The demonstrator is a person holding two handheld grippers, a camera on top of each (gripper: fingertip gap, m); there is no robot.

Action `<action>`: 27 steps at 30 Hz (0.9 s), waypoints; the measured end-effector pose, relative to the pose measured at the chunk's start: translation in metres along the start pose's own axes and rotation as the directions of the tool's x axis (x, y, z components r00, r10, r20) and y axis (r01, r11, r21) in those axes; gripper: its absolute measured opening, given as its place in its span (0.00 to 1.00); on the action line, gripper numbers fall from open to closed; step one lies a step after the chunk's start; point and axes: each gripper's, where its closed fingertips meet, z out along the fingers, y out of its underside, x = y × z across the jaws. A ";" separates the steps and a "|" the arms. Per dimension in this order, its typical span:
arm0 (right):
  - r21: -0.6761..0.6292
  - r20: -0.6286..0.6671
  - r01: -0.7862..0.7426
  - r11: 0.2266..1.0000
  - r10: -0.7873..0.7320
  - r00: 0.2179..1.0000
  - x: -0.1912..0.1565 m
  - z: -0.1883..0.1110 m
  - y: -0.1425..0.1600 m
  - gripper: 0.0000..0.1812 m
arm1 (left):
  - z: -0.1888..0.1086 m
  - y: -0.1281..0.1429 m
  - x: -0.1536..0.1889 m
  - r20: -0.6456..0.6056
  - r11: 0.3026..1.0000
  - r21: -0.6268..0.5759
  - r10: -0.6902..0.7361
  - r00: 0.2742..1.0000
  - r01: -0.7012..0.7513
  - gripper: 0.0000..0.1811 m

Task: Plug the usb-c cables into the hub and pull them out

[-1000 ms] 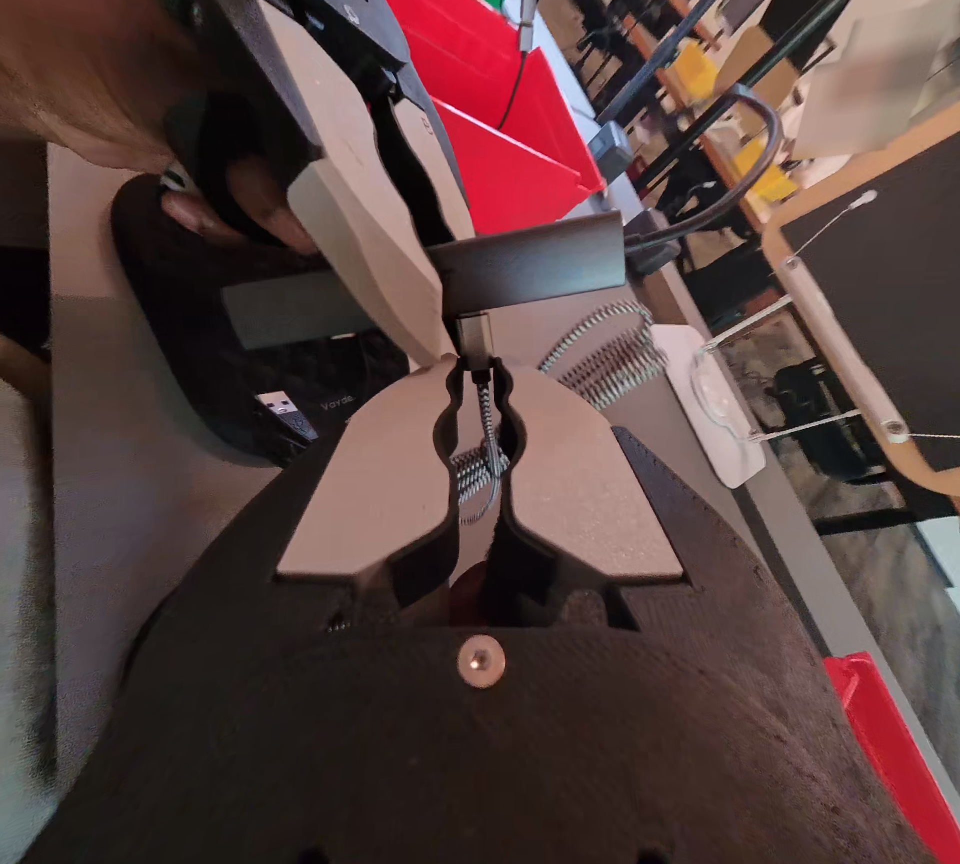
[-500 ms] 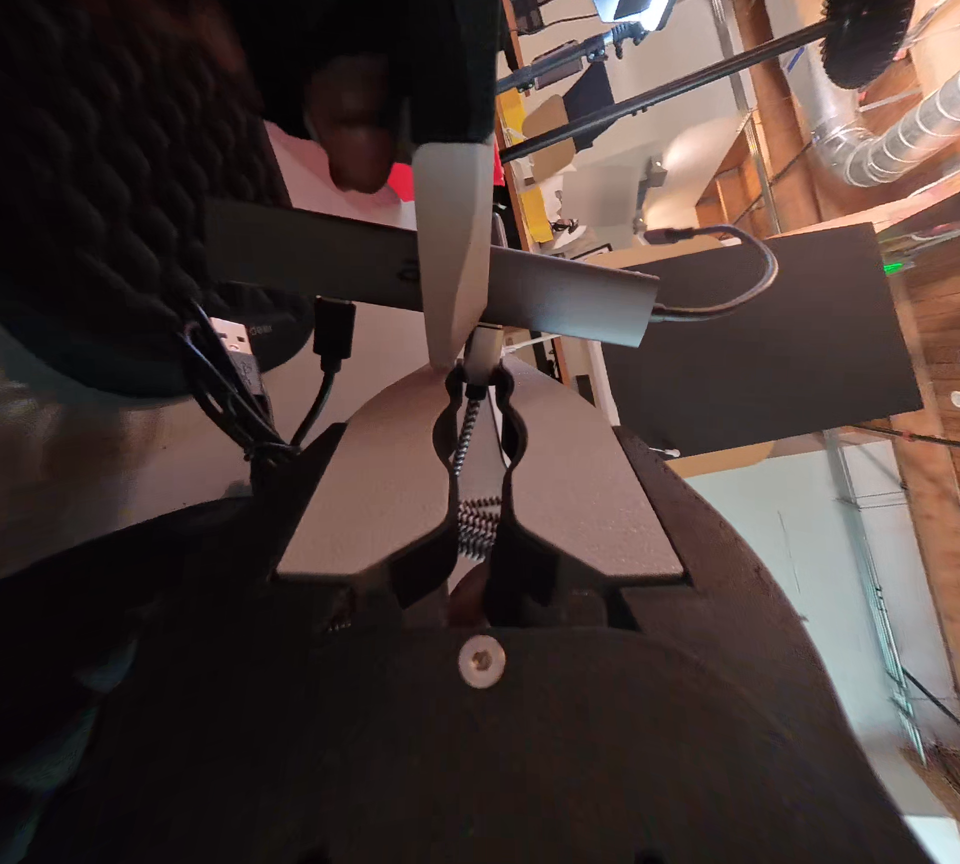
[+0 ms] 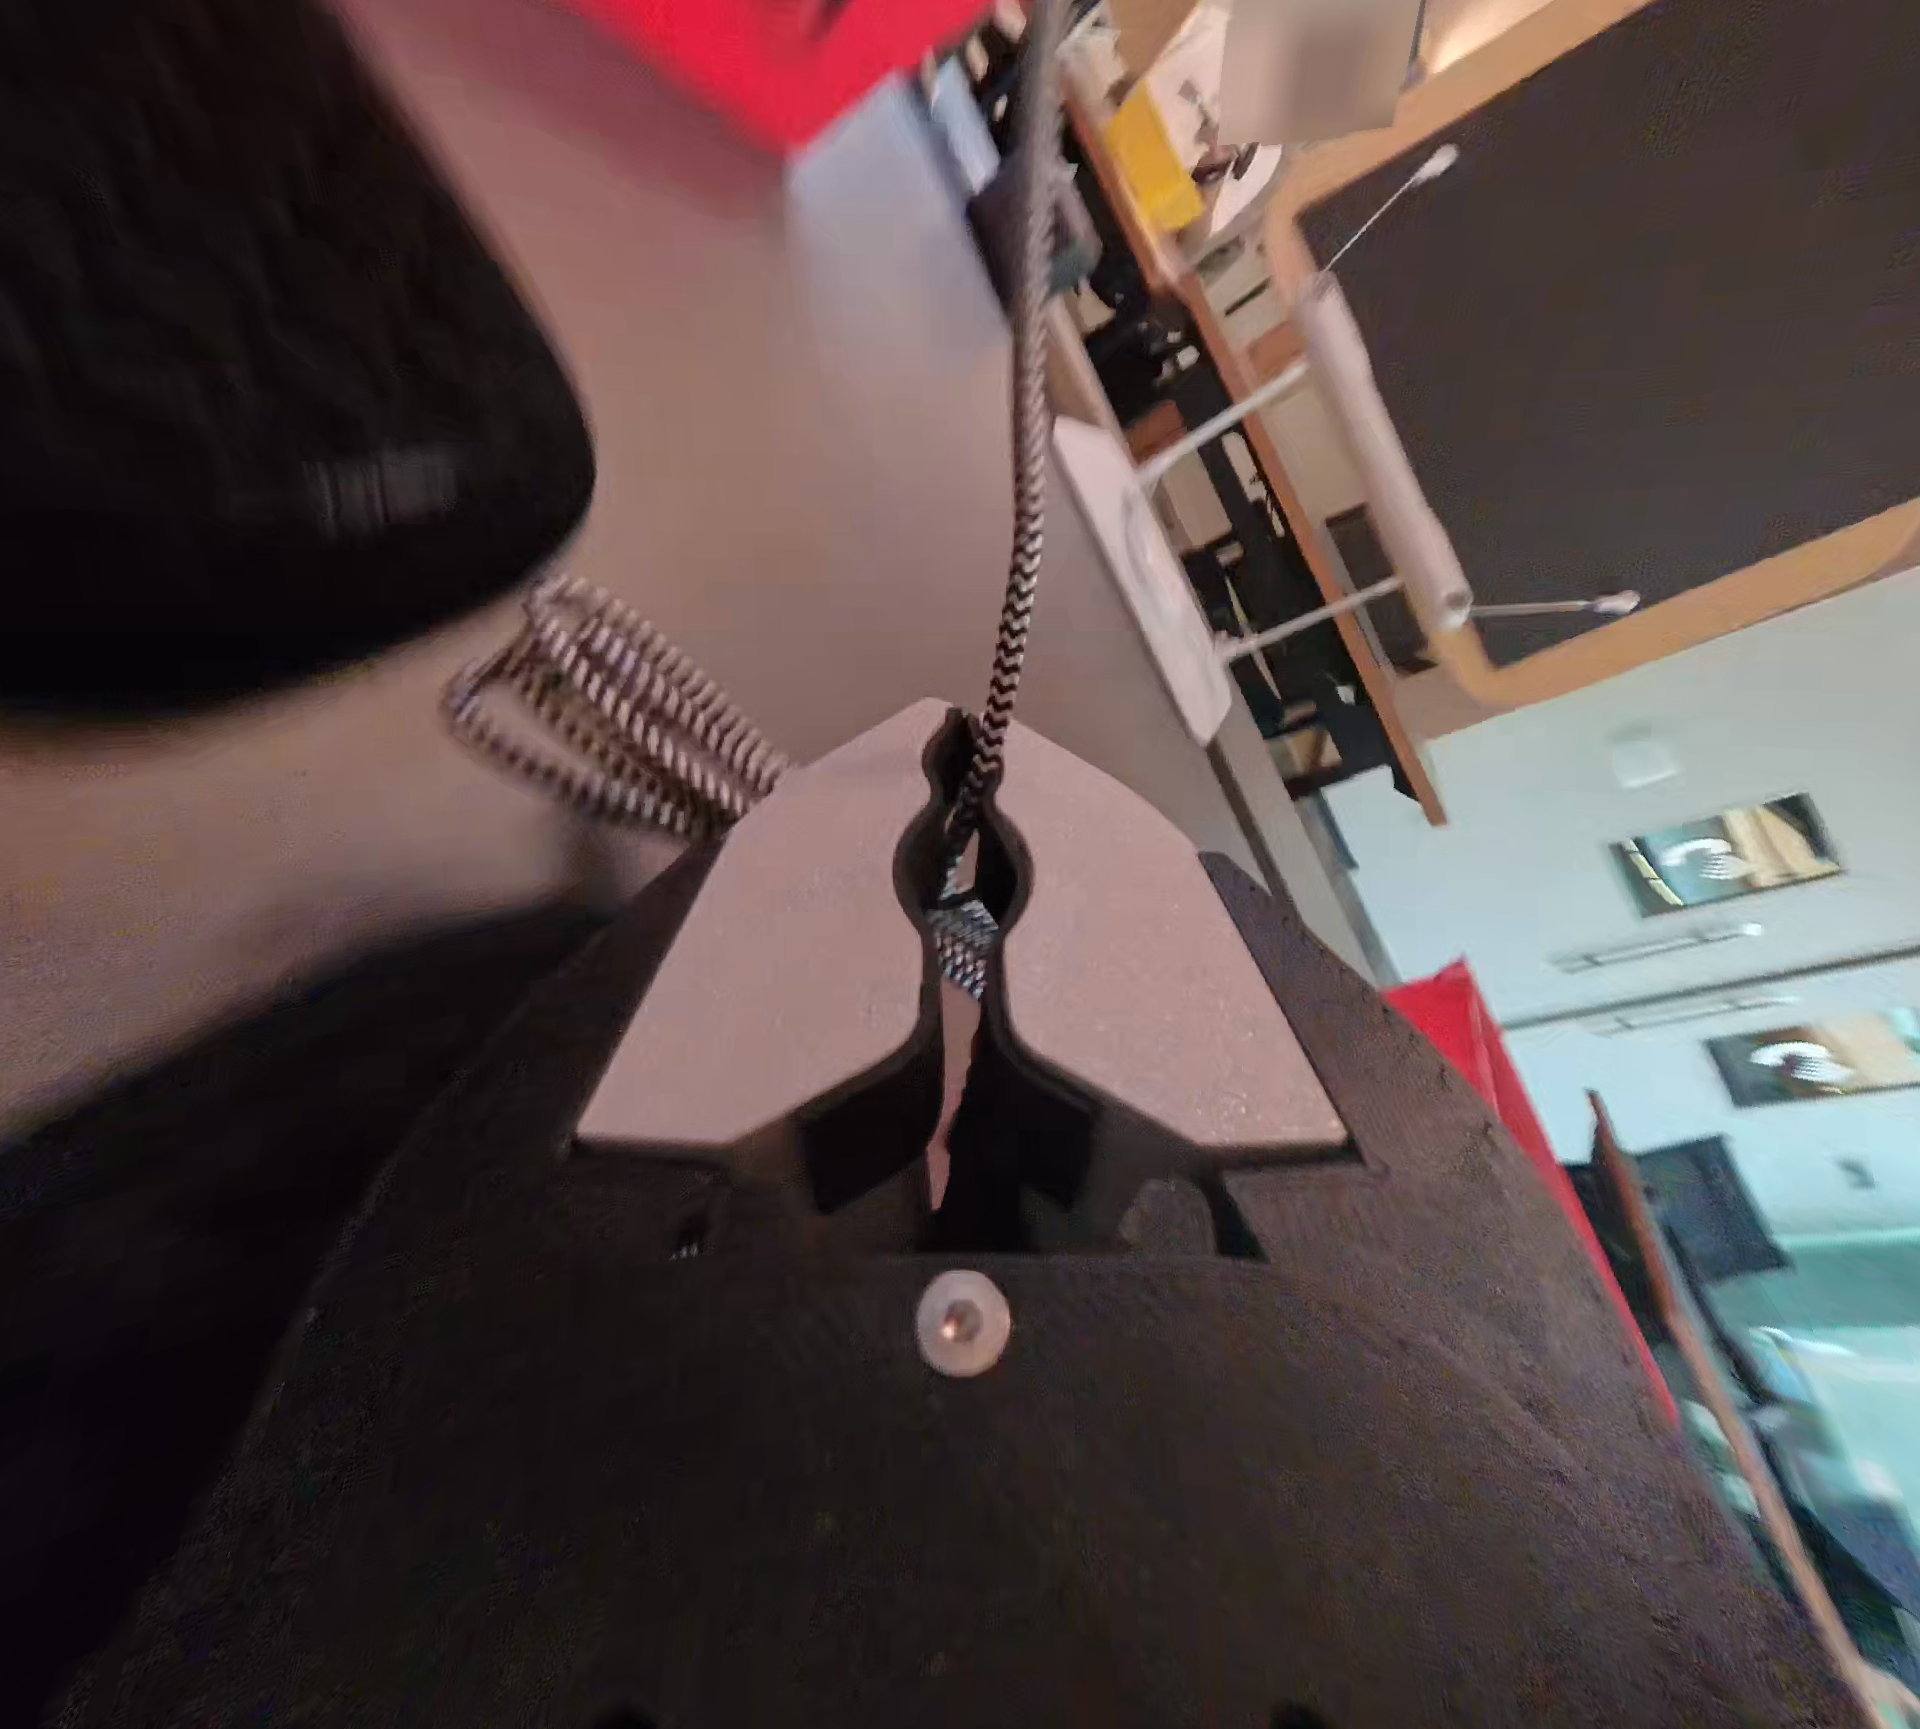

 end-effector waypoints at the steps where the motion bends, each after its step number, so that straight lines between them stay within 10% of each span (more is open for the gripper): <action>1: 0.100 -0.026 -0.031 0.994 0.033 0.999 0.012 -0.006 -0.033 0.00 | 0.004 0.003 0.004 -0.002 1.000 -0.009 0.020 1.000 -0.020 0.04; 3: 0.210 -0.038 -0.036 0.977 0.045 0.998 0.021 -0.011 -0.071 0.00 | 0.020 0.014 0.016 -0.060 0.998 -0.062 -0.011 0.998 0.007 0.04; 9: 0.187 0.089 -0.090 0.978 0.074 0.993 0.017 -0.017 -0.043 0.04 | 0.017 0.017 0.005 -0.074 0.993 -0.078 -0.095 0.993 0.089 0.04; 19: 0.378 0.011 -0.099 0.920 0.102 0.995 0.045 -0.052 -0.085 0.21 | 0.028 0.036 0.011 -0.082 0.985 -0.110 -0.146 0.986 0.137 0.04; 24: 0.244 0.066 -0.134 0.961 0.121 0.990 0.065 -0.042 -0.044 0.28 | 0.036 0.045 0.012 -0.088 0.980 -0.108 -0.178 0.980 0.168 0.04; 27: 0.429 0.158 -0.280 0.859 0.234 0.959 0.070 -0.064 -0.070 0.21 | 0.043 0.050 0.016 -0.099 0.976 -0.111 -0.197 0.975 0.186 0.04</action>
